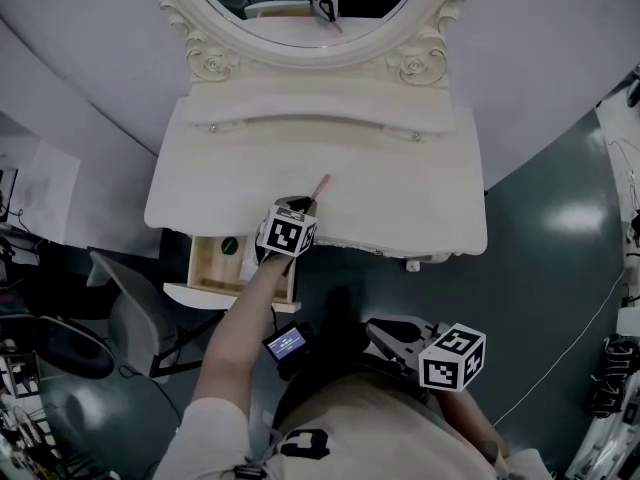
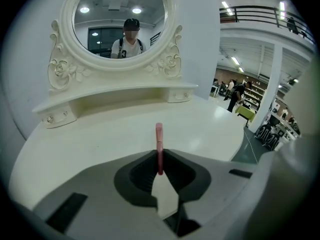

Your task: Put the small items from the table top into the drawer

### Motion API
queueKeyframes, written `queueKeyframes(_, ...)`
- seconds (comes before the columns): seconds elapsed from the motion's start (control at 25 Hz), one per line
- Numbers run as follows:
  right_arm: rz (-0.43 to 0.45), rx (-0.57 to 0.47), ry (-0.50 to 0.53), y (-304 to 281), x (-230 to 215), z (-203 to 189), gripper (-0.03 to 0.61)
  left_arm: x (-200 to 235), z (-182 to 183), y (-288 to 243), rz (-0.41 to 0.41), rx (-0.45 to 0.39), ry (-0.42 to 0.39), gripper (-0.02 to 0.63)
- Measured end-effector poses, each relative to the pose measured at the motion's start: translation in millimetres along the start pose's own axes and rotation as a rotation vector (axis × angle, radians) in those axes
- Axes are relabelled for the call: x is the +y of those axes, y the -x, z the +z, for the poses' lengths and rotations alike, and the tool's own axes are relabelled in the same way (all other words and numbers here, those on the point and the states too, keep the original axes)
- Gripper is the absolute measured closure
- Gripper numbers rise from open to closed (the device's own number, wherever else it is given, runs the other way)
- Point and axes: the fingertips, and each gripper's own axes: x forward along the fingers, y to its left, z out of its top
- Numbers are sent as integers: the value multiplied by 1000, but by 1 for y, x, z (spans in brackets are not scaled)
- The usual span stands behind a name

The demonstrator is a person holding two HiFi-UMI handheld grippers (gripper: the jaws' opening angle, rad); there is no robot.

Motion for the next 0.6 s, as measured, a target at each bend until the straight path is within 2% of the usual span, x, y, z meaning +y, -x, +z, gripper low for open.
queueKeyframes(0.28,17,-10,27,1,8,3,549,-1,11,31,10,-51,-17,528)
queueKeyframes(0.6,37,-38,44,9,12,4,549,-3,9,62,42,-67,-51,528)
